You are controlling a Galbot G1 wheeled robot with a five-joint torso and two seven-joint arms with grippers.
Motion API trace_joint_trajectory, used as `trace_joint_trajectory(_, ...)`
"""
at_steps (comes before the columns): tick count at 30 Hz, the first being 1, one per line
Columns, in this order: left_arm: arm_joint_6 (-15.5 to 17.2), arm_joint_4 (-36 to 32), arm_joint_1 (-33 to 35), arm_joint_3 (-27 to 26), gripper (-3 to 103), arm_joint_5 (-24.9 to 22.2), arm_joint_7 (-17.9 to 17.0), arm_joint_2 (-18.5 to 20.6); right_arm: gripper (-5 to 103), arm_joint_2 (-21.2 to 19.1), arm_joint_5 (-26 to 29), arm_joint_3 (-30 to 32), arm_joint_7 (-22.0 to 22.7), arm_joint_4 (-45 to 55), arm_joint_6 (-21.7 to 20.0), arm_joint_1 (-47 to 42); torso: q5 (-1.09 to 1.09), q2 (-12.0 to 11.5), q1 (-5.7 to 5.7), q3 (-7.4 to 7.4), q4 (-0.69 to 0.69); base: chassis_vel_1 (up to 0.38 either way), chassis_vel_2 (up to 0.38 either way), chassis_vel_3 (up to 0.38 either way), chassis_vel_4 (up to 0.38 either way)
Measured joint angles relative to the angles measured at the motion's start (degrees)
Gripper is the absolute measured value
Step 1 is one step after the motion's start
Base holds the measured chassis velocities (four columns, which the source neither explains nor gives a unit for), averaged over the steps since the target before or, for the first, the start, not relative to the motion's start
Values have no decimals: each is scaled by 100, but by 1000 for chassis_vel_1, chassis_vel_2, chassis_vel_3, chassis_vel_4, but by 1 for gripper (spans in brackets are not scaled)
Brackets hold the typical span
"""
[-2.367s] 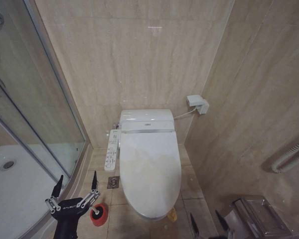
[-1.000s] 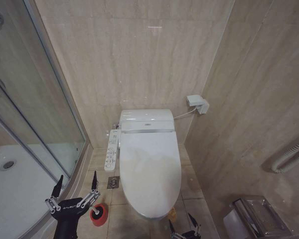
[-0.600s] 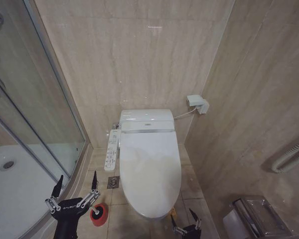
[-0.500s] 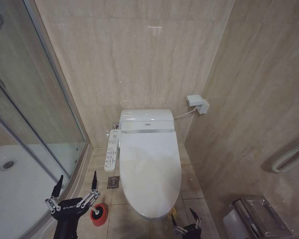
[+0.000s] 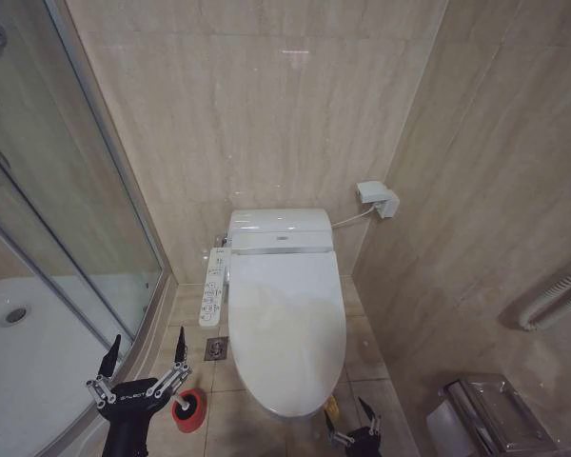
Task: Open the toilet lid, clean the toilet bowl with a toilet brush, close the toilet lid, and flush.
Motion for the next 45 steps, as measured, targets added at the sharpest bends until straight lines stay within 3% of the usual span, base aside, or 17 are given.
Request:
trace_joint_trajectory(16,0,0,0,0,100,0,1,0,96,-5,21,-13,-12,-219,50,230,-1,0,0,0,0,0,0,0,0)
trace_joint_trajectory(17,0,0,0,0,100,0,0,0,78,4,22,-17,-11,-219,58,222,-1,0,0,0,0,0,0,0,0)
trace_joint_trajectory(22,0,0,0,0,100,0,0,0,78,-65,22,-35,-90,-190,86,141,4,0,0,0,3,0,0,0,0)
trace_joint_trajectory(23,0,0,0,0,100,0,0,0,50,-90,22,-33,-108,-190,95,131,3,0,0,0,3,0,0,0,0)
trace_joint_trajectory(29,0,0,0,0,100,0,0,0,50,-261,49,-16,-178,-195,108,149,2,0,0,0,3,0,0,0,0)
trace_joint_trajectory(30,0,0,0,1,100,0,0,0,23,-286,59,-16,-182,-196,108,161,2,0,0,0,2,0,0,0,0)
trace_joint_trajectory(37,0,0,0,0,100,0,0,0,23,-412,135,64,-201,-189,101,214,2,0,0,0,1,0,0,0,0)
trace_joint_trajectory(38,0,0,0,0,100,0,0,0,1,-423,146,82,-202,-188,101,220,2,0,0,0,1,0,0,0,0)
trace_joint_trajectory(45,0,0,0,0,100,0,0,0,0,-485,301,254,-206,-82,103,201,2,0,0,0,2,0,0,0,0)
